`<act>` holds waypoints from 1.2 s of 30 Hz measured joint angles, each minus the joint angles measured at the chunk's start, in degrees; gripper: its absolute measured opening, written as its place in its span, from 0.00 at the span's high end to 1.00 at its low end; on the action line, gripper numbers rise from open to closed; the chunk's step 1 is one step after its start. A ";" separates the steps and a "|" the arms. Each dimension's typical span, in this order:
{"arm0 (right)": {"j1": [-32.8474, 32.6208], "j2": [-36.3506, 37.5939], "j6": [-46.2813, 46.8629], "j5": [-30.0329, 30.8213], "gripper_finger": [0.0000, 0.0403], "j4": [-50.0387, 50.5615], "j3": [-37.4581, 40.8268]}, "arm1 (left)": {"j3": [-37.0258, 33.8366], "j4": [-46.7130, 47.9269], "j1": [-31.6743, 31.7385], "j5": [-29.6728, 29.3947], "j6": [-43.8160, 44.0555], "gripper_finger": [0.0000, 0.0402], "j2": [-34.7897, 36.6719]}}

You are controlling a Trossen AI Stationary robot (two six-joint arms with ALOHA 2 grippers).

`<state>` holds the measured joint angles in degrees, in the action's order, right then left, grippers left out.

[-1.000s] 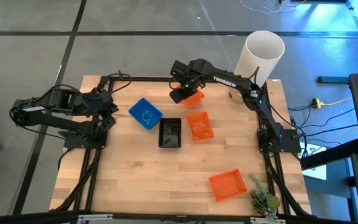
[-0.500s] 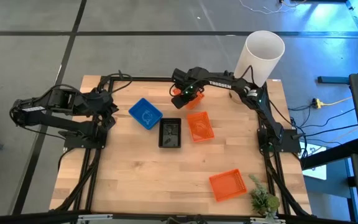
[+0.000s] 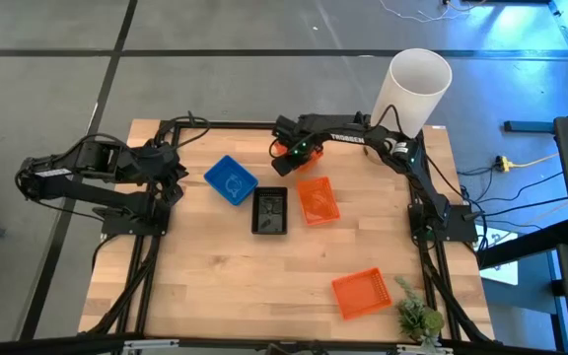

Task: Stack baskets by color
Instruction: Stack the top orange bin on the middle orange bin

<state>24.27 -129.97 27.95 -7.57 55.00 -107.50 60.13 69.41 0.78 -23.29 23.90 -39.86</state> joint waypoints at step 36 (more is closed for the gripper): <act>-25.20 0.66 33.50 12.30 1.00 35.07 -26.10 | -0.01 0.61 -0.02 2.83 -3.52 0.84 0.00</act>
<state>-0.93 -129.32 61.46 4.73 90.07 -133.60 60.12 70.02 0.75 -20.47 20.38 -39.86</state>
